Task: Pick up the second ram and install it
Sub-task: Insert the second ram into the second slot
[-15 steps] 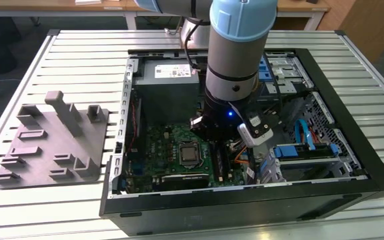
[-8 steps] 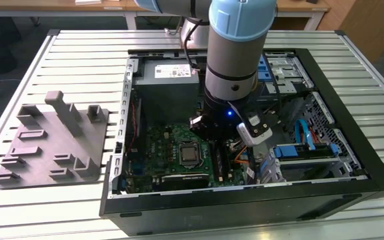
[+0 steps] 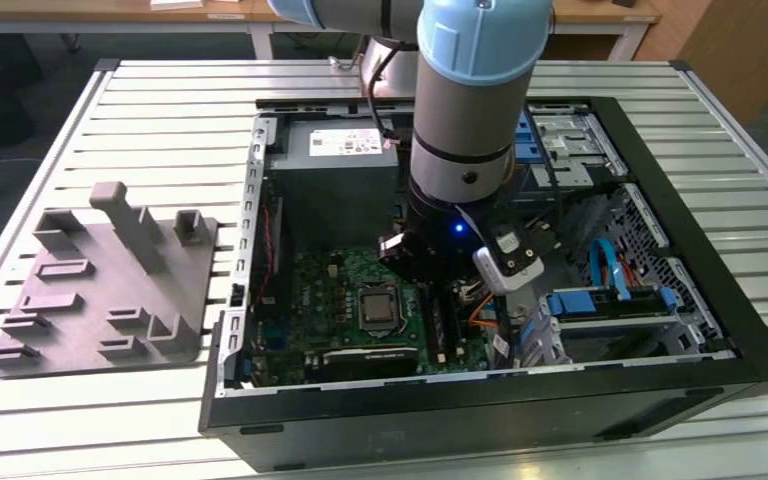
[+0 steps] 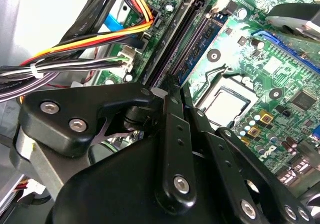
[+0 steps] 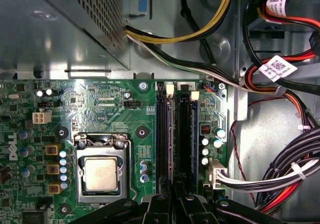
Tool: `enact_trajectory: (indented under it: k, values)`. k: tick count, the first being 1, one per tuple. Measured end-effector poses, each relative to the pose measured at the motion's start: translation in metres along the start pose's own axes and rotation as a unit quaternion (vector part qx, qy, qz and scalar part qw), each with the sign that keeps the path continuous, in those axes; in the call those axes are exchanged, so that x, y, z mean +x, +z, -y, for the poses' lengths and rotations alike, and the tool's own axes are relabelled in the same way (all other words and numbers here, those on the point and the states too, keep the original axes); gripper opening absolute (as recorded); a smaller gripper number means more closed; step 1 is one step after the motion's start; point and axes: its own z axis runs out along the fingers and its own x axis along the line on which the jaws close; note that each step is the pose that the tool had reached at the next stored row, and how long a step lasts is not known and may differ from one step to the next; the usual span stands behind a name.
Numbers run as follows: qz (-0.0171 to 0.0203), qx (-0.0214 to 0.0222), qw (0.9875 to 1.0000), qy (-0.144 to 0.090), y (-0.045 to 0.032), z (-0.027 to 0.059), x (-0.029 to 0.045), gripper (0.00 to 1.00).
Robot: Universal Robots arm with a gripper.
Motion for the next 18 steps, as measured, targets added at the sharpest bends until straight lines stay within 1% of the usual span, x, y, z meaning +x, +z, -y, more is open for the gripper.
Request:
enact_trajectory:
  k: [7,18]
  values:
    - [0.0,0.0002,1.0,0.0,0.0023,-0.0001,0.0001,0.14]
    - [0.0001,0.0008,1.0,0.0,0.0027,-0.0002,0.0,0.14]
